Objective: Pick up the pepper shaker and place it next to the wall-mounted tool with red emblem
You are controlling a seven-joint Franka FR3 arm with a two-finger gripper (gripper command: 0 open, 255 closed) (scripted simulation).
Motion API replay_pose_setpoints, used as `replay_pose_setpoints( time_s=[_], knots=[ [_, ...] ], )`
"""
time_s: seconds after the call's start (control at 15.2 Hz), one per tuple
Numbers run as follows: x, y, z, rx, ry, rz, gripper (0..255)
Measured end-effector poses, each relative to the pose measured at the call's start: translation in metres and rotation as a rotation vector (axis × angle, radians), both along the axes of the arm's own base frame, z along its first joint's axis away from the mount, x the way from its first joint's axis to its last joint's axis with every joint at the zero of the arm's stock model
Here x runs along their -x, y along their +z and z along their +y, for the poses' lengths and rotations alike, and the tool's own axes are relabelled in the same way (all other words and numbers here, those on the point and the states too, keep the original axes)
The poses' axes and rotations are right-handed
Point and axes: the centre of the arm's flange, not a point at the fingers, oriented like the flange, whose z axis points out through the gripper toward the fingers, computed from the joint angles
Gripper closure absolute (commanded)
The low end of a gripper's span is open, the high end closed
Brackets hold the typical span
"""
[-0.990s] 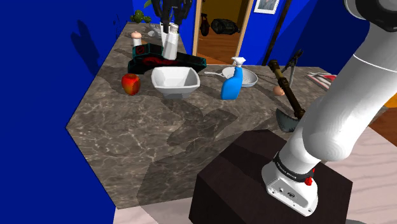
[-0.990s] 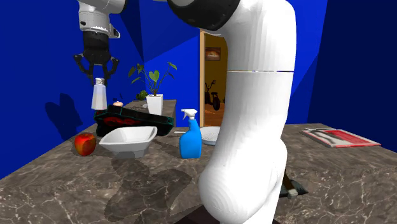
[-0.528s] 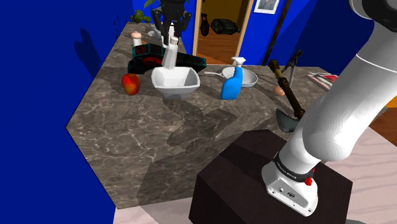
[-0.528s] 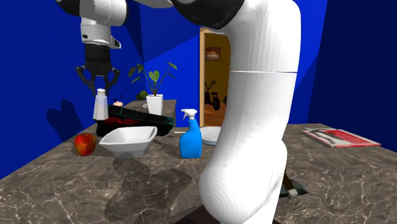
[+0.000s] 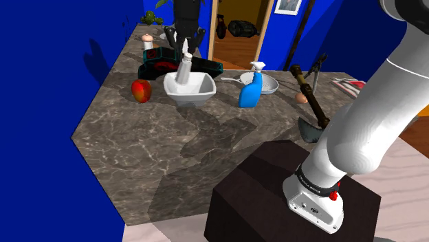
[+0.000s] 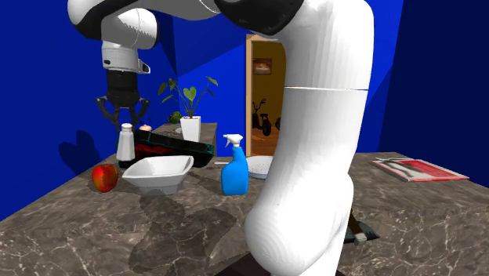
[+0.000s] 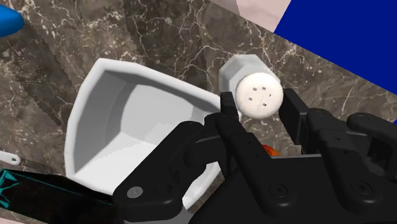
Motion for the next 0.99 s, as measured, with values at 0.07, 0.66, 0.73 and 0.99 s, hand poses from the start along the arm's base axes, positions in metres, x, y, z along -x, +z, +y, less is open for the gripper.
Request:
replay_pose_setpoints(
  time_s=[0.07,0.66,0.73,0.99],
  knots=[
    [0.000,-0.006,0.000,0.000,0.000,0.000,255],
    [0.000,-0.053,0.000,0.000,0.000,0.000,255],
    [0.001,-0.059,0.000,0.000,0.000,0.000,255],
    [0.001,-0.080,0.000,0.000,0.000,0.000,255]
  ],
)
